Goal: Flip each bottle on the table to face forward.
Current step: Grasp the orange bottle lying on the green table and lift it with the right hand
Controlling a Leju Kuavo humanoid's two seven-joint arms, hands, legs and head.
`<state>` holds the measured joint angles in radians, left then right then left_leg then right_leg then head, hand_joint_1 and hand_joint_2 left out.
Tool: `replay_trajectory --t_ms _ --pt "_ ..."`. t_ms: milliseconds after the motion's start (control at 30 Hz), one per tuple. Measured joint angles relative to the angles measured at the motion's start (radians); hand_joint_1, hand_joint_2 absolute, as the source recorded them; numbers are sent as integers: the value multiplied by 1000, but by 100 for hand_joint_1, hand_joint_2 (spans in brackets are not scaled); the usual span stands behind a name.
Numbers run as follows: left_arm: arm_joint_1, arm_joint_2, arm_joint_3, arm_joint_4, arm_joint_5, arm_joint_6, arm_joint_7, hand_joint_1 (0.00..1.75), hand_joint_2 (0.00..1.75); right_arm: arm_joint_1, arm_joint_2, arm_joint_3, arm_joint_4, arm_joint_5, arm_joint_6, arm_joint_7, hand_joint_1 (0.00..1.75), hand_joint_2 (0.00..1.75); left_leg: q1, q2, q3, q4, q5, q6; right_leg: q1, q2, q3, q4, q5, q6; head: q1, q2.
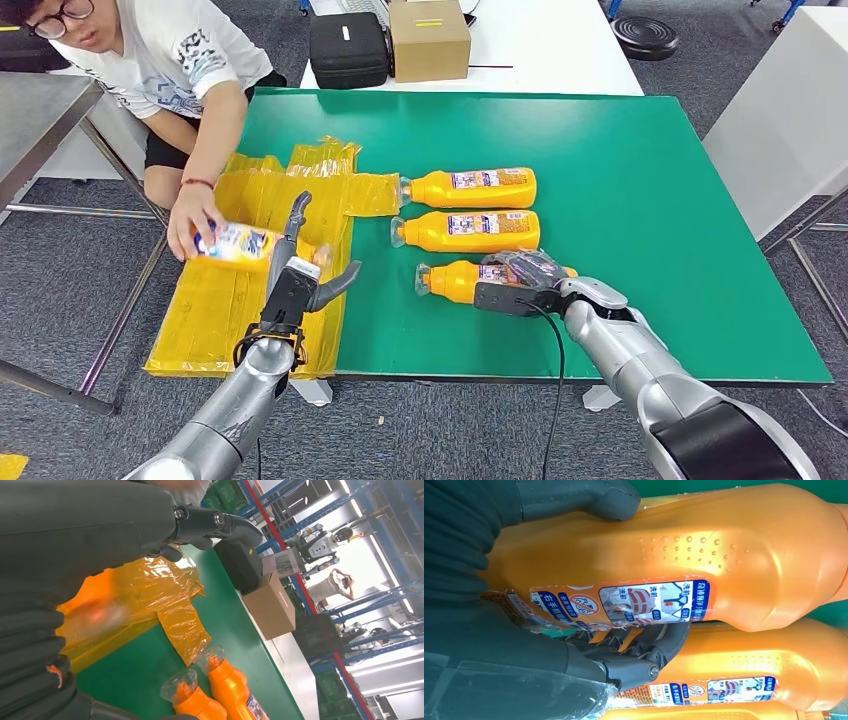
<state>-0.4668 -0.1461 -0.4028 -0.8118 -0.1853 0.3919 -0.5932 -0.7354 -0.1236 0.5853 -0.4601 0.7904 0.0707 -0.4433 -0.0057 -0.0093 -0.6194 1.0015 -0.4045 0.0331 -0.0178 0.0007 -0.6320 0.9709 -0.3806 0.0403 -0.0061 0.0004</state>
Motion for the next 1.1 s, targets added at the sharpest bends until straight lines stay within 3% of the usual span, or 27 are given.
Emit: replay_trajectory --t_ms 133,333,500,900,1100 --pt "2 0 1 0 24 6 0 0 175 38 4 -24 -26 -37 -102 -36 175 175 0 0 0 0 0 0 0 0 0 0 0 0 0 0" --pt "10 0 10 -1 43 13 0 0 175 81 13 -64 -70 -70 -170 -61 175 175 0 0 -1 0 0 0 0 0 0 0 0 0 0 0" --pt "29 1 29 -24 83 16 -2 0 175 181 46 -156 -192 -138 -267 -113 175 175 0 0 -2 0 0 0 0 0 -1 0 0 0 0 0" --pt "79 20 67 -109 166 -26 12 0 175 383 130 -363 -536 -218 -336 -168 175 175 0 -1 -4 -1 -1 0 0 0 -3 0 -1 0 0 0" --pt "96 29 74 -138 280 -149 58 0 175 442 162 -410 -636 -231 -346 -191 175 175 0 -1 -4 -1 -1 0 0 0 -4 0 -1 0 0 0"
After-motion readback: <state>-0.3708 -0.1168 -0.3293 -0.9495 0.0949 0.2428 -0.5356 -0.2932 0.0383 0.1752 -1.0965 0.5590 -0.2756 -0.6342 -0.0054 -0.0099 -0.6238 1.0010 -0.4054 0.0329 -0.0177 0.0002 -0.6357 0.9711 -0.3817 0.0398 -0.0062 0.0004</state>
